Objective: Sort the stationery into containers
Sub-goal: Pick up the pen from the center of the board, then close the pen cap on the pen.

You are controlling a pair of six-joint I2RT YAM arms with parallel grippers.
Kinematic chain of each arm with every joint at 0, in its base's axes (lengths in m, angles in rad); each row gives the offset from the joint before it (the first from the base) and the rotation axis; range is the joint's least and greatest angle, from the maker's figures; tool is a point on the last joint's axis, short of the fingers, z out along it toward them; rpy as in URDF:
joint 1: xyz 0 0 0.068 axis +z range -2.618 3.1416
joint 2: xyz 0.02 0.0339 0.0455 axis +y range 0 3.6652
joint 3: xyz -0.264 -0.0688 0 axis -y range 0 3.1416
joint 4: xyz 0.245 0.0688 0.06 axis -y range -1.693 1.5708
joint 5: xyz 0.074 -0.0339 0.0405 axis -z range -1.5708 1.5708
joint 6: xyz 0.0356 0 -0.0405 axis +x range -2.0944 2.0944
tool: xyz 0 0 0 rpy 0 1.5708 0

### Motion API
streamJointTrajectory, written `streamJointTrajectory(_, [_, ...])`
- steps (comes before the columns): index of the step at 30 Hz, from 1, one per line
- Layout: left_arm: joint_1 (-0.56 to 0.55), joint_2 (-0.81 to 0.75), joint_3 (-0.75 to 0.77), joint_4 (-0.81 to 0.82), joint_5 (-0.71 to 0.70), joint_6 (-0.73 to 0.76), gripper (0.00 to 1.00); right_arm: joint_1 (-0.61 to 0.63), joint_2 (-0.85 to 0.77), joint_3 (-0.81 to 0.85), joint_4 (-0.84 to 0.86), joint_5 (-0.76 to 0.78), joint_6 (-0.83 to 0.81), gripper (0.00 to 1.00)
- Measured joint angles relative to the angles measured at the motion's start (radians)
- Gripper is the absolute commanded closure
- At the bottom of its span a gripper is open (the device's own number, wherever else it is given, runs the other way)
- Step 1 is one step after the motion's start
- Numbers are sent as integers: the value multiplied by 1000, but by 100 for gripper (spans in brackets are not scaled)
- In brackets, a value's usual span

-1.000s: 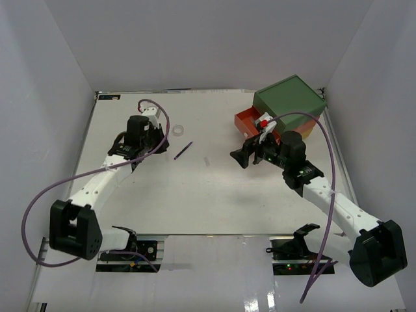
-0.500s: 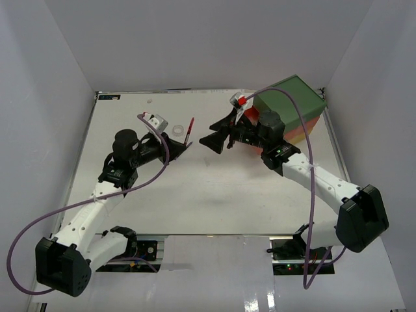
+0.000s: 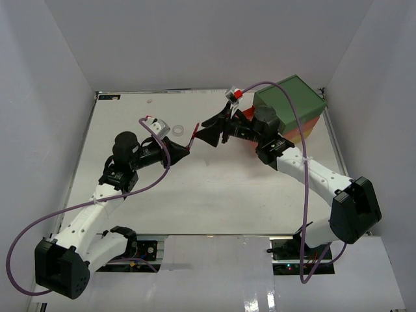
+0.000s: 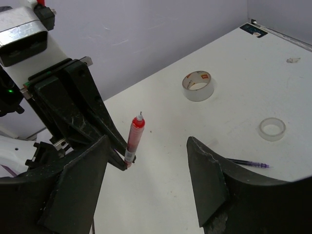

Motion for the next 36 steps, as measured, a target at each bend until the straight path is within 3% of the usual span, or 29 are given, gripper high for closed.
streamJointTrajectory(18, [-8,11,0,3,32,6,100,24,38,6,49,-39,23,71])
streamJointTrajectory(22, [-9,14,0,7,33,14,99,26,38,6,64,-52,36,85])
streamJointTrajectory(24, [-10,16,-1,8,34,19,95,29,38,6,74,-60,48,92])
streamJointTrajectory(26, [-10,16,-1,11,37,20,85,31,38,5,81,-62,54,92])
streamJointTrajectory(27, [-11,16,-1,13,37,20,74,31,38,5,84,-63,55,92])
streamJointTrajectory(28, [-11,16,-1,15,39,21,74,31,38,3,89,-64,57,92])
streamJointTrajectory(29, [-11,16,-1,16,40,22,63,31,38,2,95,-68,61,92])
streamJointTrajectory(36, [-13,37,0,42,80,8,34,30,37,-40,176,-84,92,92])
